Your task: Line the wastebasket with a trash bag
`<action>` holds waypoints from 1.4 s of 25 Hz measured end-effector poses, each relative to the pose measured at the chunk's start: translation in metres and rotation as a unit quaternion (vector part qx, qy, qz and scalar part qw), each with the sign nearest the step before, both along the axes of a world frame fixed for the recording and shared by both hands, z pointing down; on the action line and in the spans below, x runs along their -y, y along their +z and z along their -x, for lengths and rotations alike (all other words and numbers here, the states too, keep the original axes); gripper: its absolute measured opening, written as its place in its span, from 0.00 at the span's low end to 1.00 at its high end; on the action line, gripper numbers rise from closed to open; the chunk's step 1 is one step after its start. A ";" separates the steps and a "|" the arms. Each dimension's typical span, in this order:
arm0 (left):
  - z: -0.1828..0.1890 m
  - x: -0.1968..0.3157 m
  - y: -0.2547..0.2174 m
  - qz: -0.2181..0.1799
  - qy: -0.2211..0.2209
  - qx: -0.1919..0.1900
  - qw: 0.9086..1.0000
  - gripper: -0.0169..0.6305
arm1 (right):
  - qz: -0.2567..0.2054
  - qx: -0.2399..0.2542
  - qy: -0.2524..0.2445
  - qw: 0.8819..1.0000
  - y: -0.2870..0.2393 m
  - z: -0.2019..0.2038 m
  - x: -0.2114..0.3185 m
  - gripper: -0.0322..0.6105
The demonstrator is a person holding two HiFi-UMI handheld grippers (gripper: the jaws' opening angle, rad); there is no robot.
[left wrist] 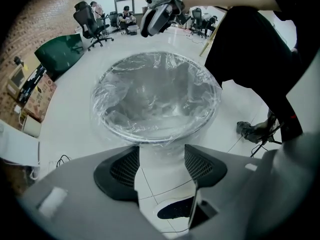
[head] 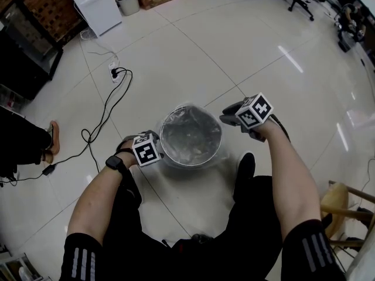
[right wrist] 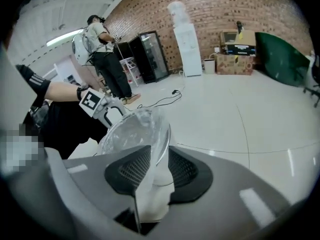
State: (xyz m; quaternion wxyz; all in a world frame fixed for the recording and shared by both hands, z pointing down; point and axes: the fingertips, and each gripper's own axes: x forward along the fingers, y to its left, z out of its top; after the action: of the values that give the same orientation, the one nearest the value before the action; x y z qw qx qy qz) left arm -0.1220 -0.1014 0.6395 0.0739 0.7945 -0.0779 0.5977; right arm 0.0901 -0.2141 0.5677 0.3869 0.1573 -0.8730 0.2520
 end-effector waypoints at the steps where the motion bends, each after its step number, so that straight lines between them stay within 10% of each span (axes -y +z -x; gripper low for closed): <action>1: 0.000 0.001 0.000 0.000 -0.001 0.000 1.000 0.45 | 0.008 -0.001 0.009 1.000 0.005 0.001 0.002 0.24; 8: -0.002 0.006 0.001 -0.001 0.003 0.003 1.000 0.45 | 0.076 0.005 0.027 0.997 0.034 0.008 -0.007 0.18; 19: -0.001 0.014 0.004 0.002 0.000 0.004 1.000 0.45 | 0.026 -0.076 0.106 0.991 0.070 -0.014 0.032 0.06; 35: -0.002 0.008 0.021 0.021 0.006 0.017 1.000 0.45 | 0.098 -0.207 0.011 0.973 0.130 -0.030 -0.022 0.07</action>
State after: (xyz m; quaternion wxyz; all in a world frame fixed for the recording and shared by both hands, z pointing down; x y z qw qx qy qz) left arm -0.1204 -0.1094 0.6602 0.0855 0.7831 -0.0615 0.6129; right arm 0.1201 -0.1923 0.6981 0.5699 0.1769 -0.7433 0.3024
